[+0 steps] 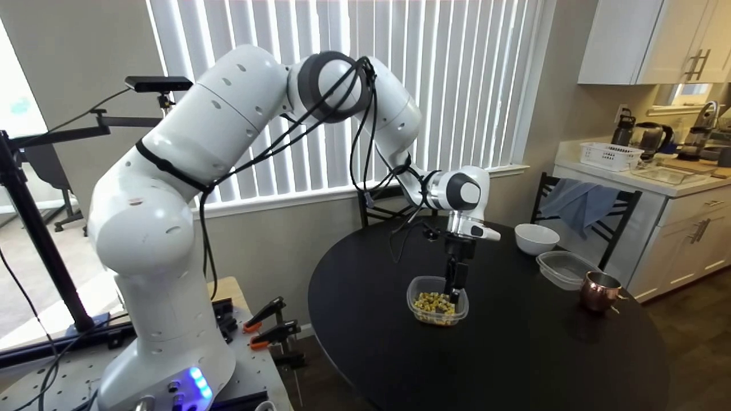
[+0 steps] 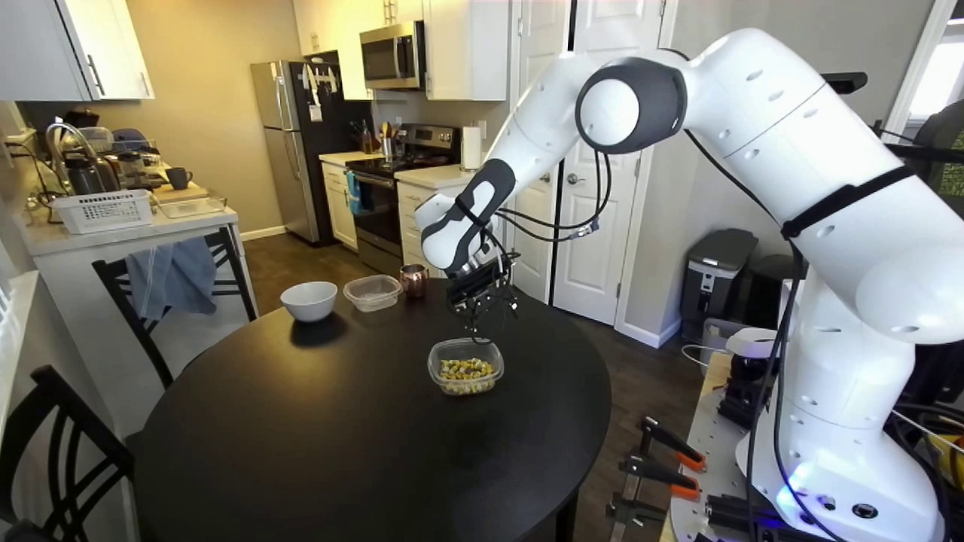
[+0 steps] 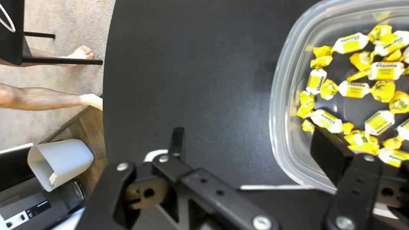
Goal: Pour the contents in the clear bowl onto the table.
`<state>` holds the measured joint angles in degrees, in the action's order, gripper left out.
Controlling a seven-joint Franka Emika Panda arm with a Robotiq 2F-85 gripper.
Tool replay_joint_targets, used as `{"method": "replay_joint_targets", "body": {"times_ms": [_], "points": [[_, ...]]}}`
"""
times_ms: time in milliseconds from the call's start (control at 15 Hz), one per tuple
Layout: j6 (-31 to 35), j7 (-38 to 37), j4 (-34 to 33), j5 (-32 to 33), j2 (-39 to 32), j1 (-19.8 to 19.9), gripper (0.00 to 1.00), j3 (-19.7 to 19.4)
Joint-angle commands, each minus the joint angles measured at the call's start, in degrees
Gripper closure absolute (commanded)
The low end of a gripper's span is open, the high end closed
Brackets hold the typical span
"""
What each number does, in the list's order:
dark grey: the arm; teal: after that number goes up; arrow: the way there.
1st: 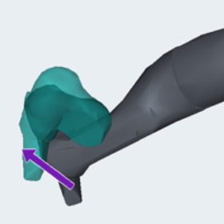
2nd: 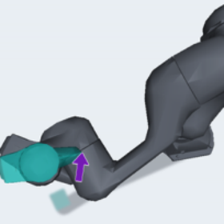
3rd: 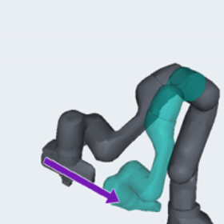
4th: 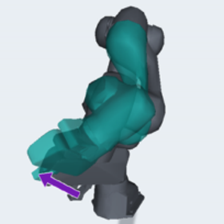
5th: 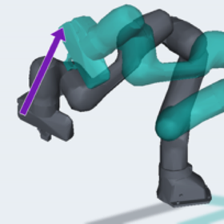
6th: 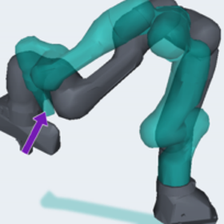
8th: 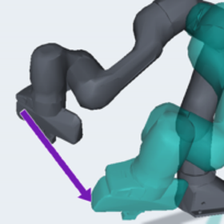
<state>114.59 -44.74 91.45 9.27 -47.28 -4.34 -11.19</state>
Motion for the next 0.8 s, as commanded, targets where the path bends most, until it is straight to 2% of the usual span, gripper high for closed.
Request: {"method": "replay_joint_targets", "body": {"times_ms": [0,400,533,733], "points": [[-3.48,-1.08,-8.52,-0.22,-5.74,0.26,0.00,-0.65],[-0.68,-3.92,-17.35,4.65,-15.79,-0.99,0.00,-4.81],[2.05,-5.15,-18.49,5.84,-17.71,-1.22,0.00,-5.64],[5.12,-4.08,-15.72,6.99,-16.42,-2.04,0.00,-5.63]]}}
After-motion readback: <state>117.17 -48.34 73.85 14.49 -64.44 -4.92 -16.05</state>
